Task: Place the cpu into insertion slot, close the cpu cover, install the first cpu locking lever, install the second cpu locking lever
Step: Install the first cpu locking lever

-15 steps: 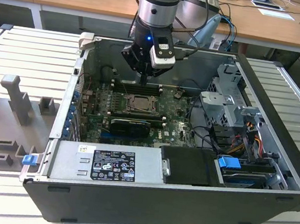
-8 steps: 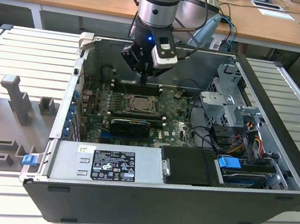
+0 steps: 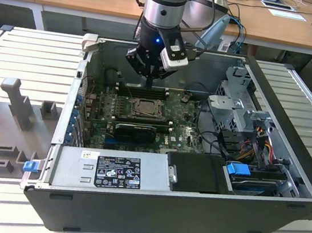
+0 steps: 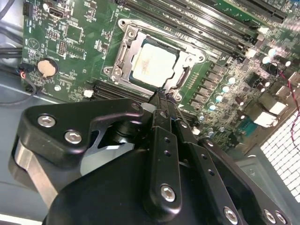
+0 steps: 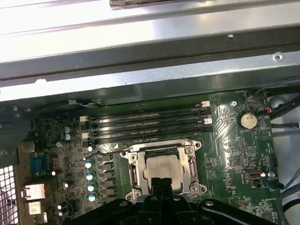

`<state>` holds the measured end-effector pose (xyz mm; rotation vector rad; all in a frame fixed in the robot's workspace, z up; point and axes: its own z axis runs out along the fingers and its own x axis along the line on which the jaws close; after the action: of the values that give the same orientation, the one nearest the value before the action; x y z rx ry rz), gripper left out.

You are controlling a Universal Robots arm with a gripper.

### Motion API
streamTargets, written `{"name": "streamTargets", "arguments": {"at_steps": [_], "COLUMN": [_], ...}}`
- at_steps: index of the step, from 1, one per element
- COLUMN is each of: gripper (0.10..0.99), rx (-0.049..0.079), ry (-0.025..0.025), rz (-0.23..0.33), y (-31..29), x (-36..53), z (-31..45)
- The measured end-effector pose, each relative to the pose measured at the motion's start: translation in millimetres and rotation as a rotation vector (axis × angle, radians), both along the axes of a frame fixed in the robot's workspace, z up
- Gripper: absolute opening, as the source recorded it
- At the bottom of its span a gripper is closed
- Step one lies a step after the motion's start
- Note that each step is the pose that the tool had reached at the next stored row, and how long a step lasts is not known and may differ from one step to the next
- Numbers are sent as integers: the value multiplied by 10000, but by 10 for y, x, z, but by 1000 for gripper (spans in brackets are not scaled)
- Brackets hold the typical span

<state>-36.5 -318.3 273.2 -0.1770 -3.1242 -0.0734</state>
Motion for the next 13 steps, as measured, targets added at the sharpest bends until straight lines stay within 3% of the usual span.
{"name": "streamTargets", "arguments": {"at_steps": [9, 13], "gripper": [106, 106], "rx": [9, 48], "ry": [-1, -14], "rz": [1589, 1708], "y": [0, 0], "x": [-12, -127], "z": [-3, -19]}}
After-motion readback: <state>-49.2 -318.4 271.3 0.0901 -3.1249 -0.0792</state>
